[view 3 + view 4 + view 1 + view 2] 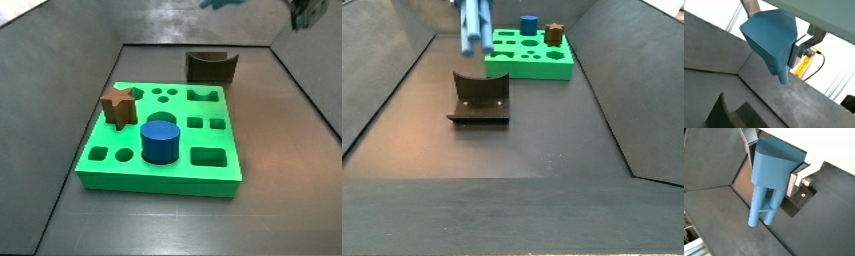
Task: Pick up the 3 prong object. Move up. Place the 3 prong object on the fixture. Regrasp the 3 prong object. Move to above the board. Insert the 3 prong object.
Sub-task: Move to above the board.
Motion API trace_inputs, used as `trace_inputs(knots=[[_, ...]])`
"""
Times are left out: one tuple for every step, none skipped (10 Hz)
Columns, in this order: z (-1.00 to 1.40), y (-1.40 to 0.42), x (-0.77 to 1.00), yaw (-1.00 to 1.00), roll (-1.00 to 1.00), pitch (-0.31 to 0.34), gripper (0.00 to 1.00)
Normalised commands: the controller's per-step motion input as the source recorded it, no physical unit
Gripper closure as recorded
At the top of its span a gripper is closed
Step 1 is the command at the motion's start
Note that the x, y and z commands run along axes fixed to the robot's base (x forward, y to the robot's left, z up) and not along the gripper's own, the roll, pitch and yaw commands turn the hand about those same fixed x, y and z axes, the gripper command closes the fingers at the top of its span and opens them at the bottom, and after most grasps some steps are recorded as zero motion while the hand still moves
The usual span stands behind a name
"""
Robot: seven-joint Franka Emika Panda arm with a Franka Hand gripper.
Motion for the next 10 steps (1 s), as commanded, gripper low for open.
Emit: trace_inputs(knots=[[1.00, -0.02, 0.06, 0.08, -0.02, 0.027, 1.00], [1.00, -0.02, 0.05, 0.07, -0.02, 0.030, 1.00], [1.00, -0.02, 0.05, 0.05, -0.03, 0.038, 1.00], [1.00, -0.02, 0.04, 0.04, -0.03, 0.050, 1.00], [1.00, -0.02, 0.04, 0.04, -0.03, 0.062, 1.00], [1.00, -0.02, 0.04, 0.04, -0.03, 0.072, 1.00], [0.93, -0.02, 0.03, 0.04, -0.04, 0.078, 1.00], [0.84, -0.01, 0.02, 0.04, -0.04, 0.083, 1.00], [0.64, -0.01, 0.01, 0.05, -0.04, 0.095, 1.00], [0.50, -0.01, 0.01, 0.06, -0.05, 0.096, 1.00]])
